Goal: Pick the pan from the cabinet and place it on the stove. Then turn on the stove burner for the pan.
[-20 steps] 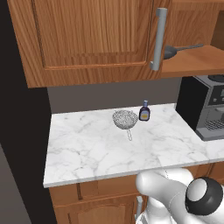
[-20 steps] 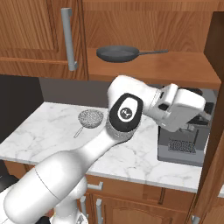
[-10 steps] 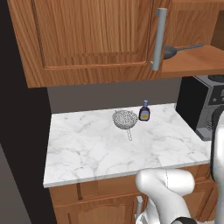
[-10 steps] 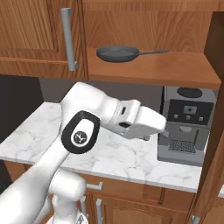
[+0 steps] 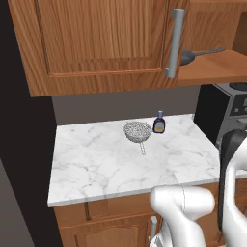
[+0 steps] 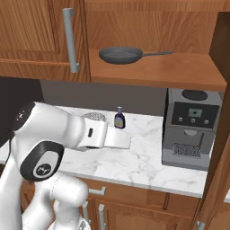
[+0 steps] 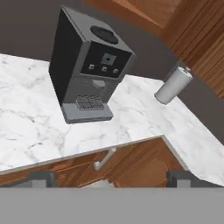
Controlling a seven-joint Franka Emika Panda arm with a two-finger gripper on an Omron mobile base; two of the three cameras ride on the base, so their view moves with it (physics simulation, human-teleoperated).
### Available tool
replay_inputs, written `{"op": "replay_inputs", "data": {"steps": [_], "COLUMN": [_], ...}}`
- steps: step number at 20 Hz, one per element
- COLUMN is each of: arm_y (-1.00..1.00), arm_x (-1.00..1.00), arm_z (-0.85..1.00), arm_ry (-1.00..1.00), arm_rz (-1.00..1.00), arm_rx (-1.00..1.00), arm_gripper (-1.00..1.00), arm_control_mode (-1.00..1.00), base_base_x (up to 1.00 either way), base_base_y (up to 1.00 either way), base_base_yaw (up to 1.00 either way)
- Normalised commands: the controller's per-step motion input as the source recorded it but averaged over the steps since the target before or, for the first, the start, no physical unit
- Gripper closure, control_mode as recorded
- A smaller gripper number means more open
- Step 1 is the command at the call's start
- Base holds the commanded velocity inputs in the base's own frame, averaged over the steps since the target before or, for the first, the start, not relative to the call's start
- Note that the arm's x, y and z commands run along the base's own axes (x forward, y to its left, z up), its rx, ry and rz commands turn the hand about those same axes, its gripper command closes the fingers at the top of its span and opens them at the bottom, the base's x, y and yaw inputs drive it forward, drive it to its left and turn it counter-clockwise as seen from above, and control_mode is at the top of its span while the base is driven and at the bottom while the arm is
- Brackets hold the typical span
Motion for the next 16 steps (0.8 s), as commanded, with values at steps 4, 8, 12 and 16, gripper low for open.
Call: {"op": "replay_inputs", "data": {"steps": [4,8,12,16], "arm_y": [0.80,0.76,0.71,0.67], "arm_x": [0.06,0.09,0.02,0.00], "arm_z": [0.01,0.12,0.38,0.77], "arm_ry": [-0.21,-0.22,-0.19,-0.18], "arm_rz": [0.33,0.33,0.32,0.23], "arm_rx": [0.25,0.24,0.20,0.08], "arm_gripper": [-1.00,-1.00,-1.00,-1.00], "arm_control_mode": [-1.00,-1.00,-1.00,-1.00], "base_base_x": [0.00,0.00,0.00,0.00], "base_base_y": [0.00,0.00,0.00,0.00], "base_base_yaw": [0.00,0.00,0.00,0.00]}}
